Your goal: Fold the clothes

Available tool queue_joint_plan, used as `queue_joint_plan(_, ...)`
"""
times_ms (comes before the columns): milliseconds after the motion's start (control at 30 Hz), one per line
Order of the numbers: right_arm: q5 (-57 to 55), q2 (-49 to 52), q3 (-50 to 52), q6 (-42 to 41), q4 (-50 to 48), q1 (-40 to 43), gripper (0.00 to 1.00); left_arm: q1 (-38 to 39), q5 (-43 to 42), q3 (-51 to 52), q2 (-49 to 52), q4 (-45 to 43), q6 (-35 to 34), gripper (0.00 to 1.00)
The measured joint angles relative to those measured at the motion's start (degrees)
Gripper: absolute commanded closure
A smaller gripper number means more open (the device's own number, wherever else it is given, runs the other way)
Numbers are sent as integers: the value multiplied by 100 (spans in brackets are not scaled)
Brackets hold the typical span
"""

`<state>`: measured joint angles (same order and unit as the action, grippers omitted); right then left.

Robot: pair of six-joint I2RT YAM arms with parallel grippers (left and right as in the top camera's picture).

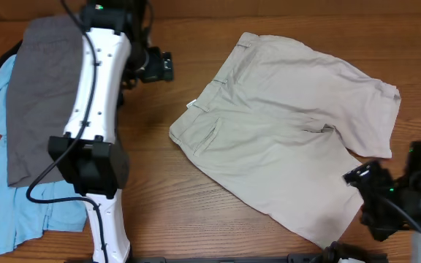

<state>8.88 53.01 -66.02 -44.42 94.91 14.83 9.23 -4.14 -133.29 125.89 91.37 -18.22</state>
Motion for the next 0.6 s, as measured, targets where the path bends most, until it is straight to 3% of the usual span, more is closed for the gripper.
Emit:
queue_joint_plan(67, -33, 133, 533, -39, -387, -31, 8, 144, 15, 468, -13, -719, -74, 0)
queue_joint_plan(133, -37, 323, 874, 2, -857, -76, 8, 271, -52, 1093, -26, -2317, 258, 0)
queue_joint_plan(267, -35, 708, 918, 225, -1320, -168, 7, 407, -540, 1670, 52, -4708, 1014, 0)
queue_joint_plan(600, -55, 1209, 925, 614, -1725, -448, 7, 1248, -1307, 1746, 953, -7272, 2638, 0)
